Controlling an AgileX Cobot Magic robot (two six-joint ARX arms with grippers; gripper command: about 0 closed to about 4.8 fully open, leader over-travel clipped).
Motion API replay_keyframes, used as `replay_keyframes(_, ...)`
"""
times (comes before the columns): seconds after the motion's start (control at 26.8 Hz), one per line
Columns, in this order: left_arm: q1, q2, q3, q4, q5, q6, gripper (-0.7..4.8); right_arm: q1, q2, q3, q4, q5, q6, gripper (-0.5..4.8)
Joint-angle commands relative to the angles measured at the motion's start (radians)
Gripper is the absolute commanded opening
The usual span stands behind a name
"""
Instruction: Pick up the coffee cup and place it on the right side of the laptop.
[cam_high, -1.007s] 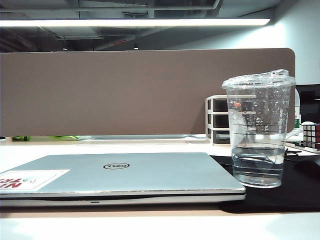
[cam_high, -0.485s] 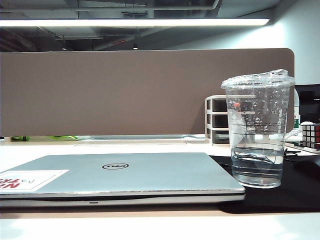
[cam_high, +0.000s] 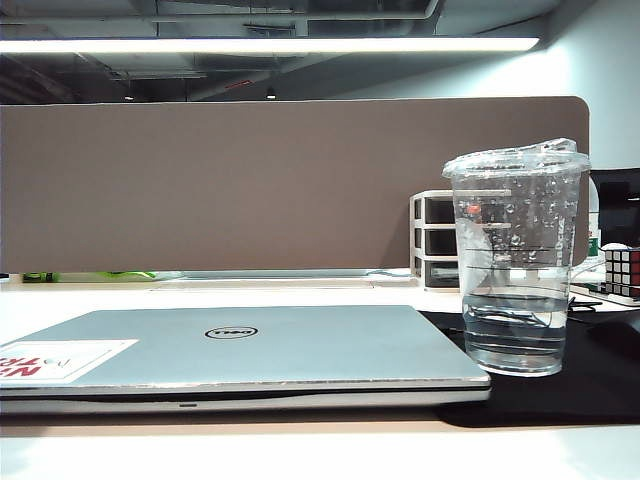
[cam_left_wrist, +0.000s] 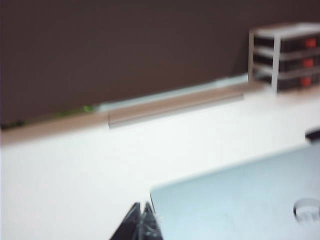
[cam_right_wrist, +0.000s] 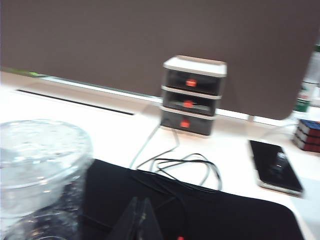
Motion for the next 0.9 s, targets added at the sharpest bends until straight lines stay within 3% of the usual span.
replay_keyframes(0.04, 0.000, 0.000, 0.006, -0.098, 0.001, 0.007, -0.05, -0.001, -0.002, -0.005, 0.012, -0.023, -0.003, -0.01)
replay_keyframes(0.22, 0.000, 0.000, 0.006, -0.171, -0.024, 0.025, -0.05, -0.001, -0.002, -0.005, 0.018, 0.029, -0.003, -0.01)
replay_keyframes(0.41, 0.000, 0.000, 0.006, -0.061, -0.091, 0.139, -0.05, -0.001, -0.002, -0.005, 0.018, 0.047, -0.003, -0.01)
replay_keyframes(0.9, 0.000, 0.000, 0.006, -0.043, -0.108, 0.138, -0.05, 0.000, -0.002, -0.005, 0.010, 0.047, -0.003, -0.01)
